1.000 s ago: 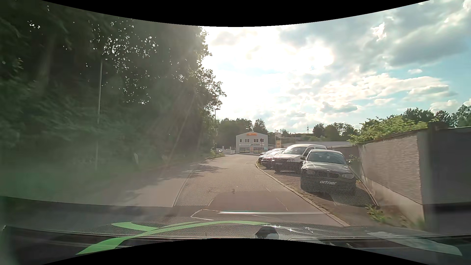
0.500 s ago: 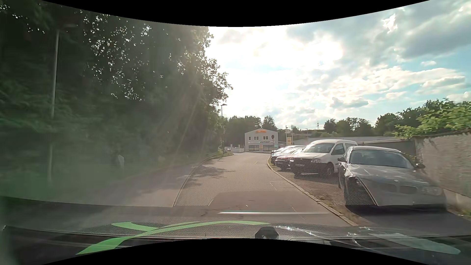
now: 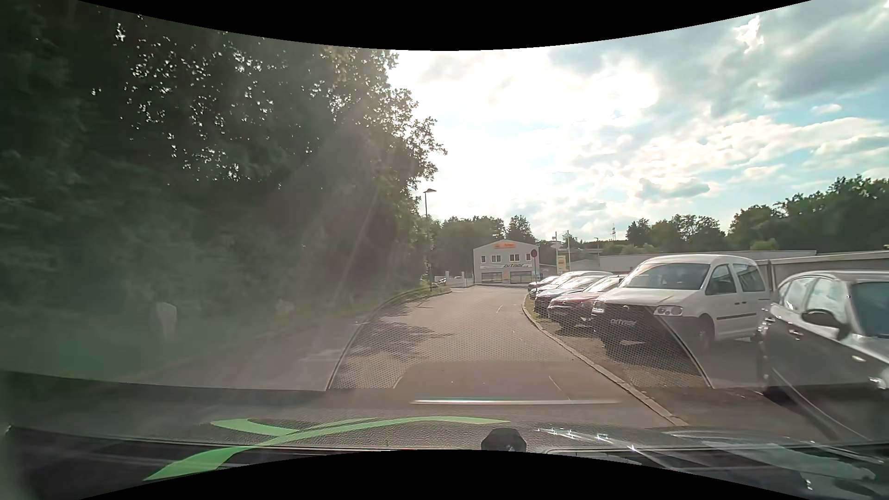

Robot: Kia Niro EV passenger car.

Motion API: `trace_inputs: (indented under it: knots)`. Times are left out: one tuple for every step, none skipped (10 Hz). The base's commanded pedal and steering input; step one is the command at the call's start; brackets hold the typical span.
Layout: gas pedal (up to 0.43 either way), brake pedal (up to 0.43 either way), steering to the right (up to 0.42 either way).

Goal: Follow the waypoints while adhering to traffic rules and regulations

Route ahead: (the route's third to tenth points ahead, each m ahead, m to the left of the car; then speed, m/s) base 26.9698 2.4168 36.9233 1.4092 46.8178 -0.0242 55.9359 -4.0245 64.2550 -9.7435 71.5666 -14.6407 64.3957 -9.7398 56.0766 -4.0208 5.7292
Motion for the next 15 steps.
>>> trace_inputs:
  knots:
    - [0.157,0.0,-0.022]
    - [0.157,0.0,-0.017]
    - [0.157,0.0,-0.012]
    - [0.15,0.0,-0.008]
    - [0.15,0.0,-0.006]
    - [0.13,0.0,-0.005]
    - [0.13,0.0,-0.004]
    - [0.13,0.0,-0.003]
    - [0.13,0.0,-0.001]
    - [0.118,0.0,0.002]
    - [0.11,0.0,0.005]
    - [0.087,0.0,0.007]
    - [0.087,0.0,0.008]
    - [0.067,0.0,0.009]
    - [0.059,0.0,0.01]
